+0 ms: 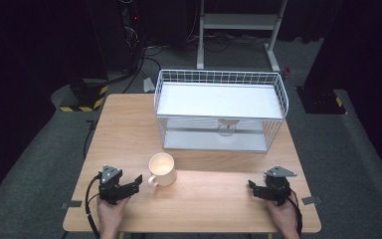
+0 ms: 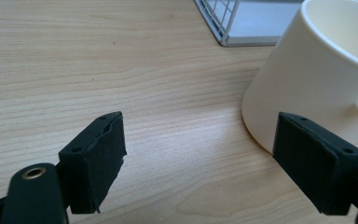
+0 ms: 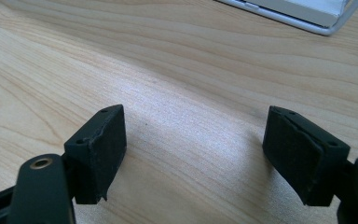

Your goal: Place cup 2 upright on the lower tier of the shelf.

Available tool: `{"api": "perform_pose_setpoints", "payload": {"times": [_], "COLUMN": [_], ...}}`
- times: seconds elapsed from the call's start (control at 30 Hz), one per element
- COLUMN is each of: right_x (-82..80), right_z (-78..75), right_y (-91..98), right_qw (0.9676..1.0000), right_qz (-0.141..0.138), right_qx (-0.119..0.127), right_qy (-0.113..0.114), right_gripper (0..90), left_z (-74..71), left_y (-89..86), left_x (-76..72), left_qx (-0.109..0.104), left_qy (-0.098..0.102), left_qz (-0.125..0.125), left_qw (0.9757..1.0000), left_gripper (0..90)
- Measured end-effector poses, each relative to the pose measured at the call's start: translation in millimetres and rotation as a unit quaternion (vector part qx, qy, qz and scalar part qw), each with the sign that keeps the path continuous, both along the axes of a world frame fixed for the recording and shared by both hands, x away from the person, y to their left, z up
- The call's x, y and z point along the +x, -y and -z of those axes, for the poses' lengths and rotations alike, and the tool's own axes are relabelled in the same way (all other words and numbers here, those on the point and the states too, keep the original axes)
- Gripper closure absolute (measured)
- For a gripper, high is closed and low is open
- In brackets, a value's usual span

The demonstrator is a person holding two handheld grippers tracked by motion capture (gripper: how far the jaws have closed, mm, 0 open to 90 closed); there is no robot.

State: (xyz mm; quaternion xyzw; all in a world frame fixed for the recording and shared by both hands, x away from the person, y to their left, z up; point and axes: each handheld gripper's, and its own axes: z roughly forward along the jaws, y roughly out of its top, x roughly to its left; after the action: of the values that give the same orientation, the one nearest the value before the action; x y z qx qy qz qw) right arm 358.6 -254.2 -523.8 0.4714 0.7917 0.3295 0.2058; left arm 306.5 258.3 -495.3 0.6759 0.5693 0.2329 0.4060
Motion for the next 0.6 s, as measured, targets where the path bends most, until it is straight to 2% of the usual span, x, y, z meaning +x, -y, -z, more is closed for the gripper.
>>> {"api": "perform_pose_setpoints", "payload": {"times": [0.17, 0.27, 0.33, 0.47, 0.6], "right_x": [0.0, 0.0, 0.0, 0.0, 0.0], "right_z": [0.0, 0.0, 0.0, 0.0, 0.0], "right_y": [0.0, 0.0, 0.0, 0.0, 0.0], "right_qw": [1.0, 1.0, 1.0, 1.0, 1.0], "right_qz": [0.0, 0.0, 0.0, 0.0, 0.0], "right_qx": [0.0, 0.0, 0.0, 0.0, -0.001], "right_qy": [0.0, 0.0, 0.0, 0.0, 0.0], "right_gripper": [21.8, 21.8, 21.8, 21.8, 21.8], "left_z": [-4.9, -7.1, -8.0, -9.0, -12.0], "left_y": [-2.0, 0.1, 2.9, 8.8, 15.1], "left_x": [-10.9, -14.9, -17.3, -20.5, -22.0], "left_qx": [-0.017, -0.019, -0.012, -0.021, -0.004], "left_qy": [0.014, 0.017, 0.021, 0.025, 0.03], "left_qz": [0.014, 0.019, 0.023, 0.031, 0.042], "left_qw": [0.9997, 0.9995, 0.9994, 0.999, 0.9987], "left_gripper": [15.2, 14.7, 14.6, 14.2, 14.3]}}
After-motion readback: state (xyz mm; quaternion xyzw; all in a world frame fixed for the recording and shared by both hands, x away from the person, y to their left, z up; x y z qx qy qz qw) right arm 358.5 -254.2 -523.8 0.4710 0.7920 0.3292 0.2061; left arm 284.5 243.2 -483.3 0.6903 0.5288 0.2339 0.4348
